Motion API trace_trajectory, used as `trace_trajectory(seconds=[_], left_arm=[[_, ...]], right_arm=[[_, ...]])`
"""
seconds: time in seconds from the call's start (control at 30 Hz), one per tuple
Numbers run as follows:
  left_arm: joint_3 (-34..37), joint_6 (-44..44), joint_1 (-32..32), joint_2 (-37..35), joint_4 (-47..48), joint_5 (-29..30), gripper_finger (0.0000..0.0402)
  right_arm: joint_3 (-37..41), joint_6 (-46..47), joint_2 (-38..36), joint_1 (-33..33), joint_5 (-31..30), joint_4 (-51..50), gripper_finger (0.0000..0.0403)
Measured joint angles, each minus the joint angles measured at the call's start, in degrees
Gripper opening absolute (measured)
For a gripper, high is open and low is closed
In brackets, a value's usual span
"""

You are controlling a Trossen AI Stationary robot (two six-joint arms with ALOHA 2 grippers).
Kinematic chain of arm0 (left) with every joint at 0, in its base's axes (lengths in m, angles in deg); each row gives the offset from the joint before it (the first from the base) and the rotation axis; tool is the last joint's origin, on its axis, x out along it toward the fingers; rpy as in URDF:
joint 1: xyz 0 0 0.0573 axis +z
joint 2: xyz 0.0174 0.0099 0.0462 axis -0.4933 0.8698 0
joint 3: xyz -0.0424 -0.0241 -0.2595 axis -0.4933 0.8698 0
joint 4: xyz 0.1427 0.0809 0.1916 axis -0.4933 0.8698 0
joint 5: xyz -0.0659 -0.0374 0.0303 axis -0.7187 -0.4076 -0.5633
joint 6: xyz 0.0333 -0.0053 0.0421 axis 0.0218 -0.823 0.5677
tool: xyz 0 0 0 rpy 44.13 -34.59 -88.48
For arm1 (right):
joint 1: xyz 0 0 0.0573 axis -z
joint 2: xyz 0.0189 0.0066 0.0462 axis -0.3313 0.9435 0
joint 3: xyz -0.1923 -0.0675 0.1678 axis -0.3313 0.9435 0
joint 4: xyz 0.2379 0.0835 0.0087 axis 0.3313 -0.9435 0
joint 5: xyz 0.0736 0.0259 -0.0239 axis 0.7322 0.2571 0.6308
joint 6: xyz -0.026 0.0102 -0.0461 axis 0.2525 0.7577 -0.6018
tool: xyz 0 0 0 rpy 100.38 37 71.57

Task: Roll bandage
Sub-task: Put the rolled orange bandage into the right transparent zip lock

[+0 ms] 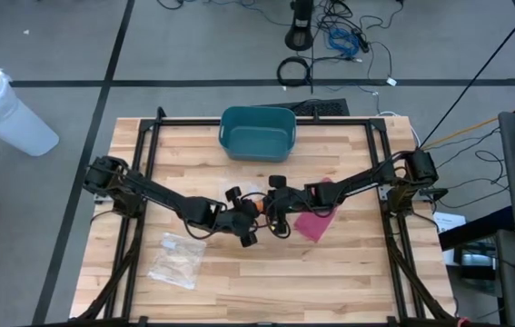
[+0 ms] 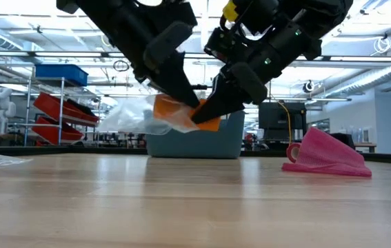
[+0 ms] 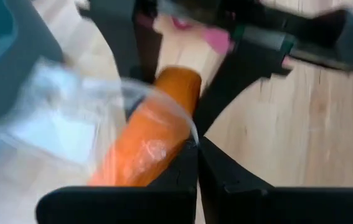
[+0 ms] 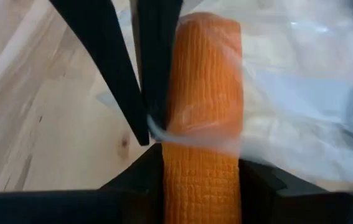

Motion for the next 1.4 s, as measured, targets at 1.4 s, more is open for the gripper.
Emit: trace_trajectory(seconds=[1.4], left_arm=[[0.04, -0.05, 3.11, -6.6, -1.64, -10.51, 0.0]], right_arm=[[-0.02, 14.72, -22.93, 1.85, -1.73, -33.25, 0.0183]])
